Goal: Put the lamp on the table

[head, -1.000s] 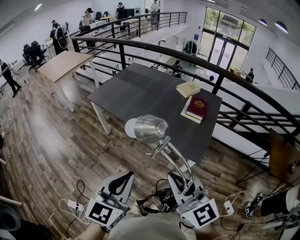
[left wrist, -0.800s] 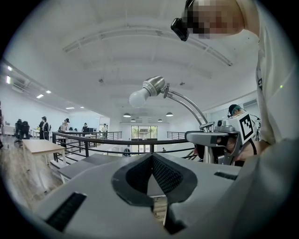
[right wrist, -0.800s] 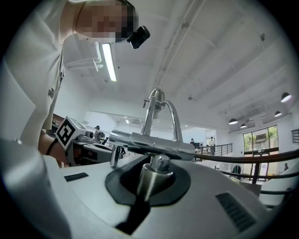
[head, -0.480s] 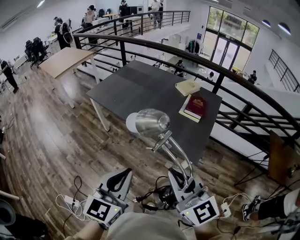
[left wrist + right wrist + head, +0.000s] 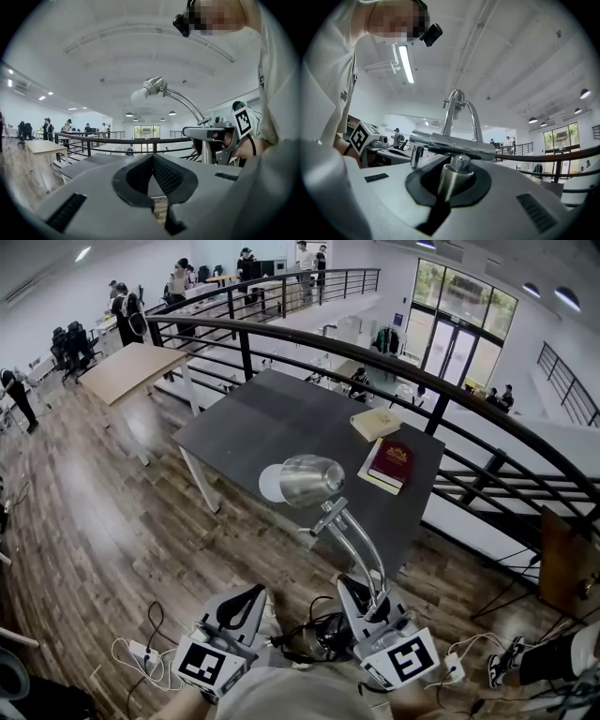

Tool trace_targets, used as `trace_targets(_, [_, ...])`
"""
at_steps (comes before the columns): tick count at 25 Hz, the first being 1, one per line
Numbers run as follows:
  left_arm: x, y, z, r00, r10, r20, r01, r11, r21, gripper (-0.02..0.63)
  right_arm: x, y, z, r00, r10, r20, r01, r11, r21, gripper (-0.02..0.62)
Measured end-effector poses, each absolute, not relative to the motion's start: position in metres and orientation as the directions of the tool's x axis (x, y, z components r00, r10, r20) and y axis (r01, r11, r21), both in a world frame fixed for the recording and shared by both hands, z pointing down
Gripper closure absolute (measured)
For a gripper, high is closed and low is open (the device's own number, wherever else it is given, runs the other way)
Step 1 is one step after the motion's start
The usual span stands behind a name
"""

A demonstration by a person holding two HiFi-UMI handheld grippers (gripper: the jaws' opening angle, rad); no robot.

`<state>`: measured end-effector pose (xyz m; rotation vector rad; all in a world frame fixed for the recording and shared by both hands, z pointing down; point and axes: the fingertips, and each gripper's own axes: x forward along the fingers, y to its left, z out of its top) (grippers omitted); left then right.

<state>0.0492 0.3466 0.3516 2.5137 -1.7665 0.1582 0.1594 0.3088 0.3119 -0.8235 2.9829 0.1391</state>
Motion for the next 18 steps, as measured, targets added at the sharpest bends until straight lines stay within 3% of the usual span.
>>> trace_targets(11, [0.006,0.279,0.364,0.353,-0.933,0.072,-0.935,-0.354,-0.003,0.601,0.117,0.245,0.326,-0.854,-0.515,-0.076,-0.521,0.847,0.104,0.598])
trace_targets(18, [-0.043,0.204,0.373,0.364,-0.925,0.109,-0.931,-0.365,0.009,0.601,0.072,0.175,0.33,-0.85,-0.522,-0.071,-0.526,0.845,0.095,0.598])
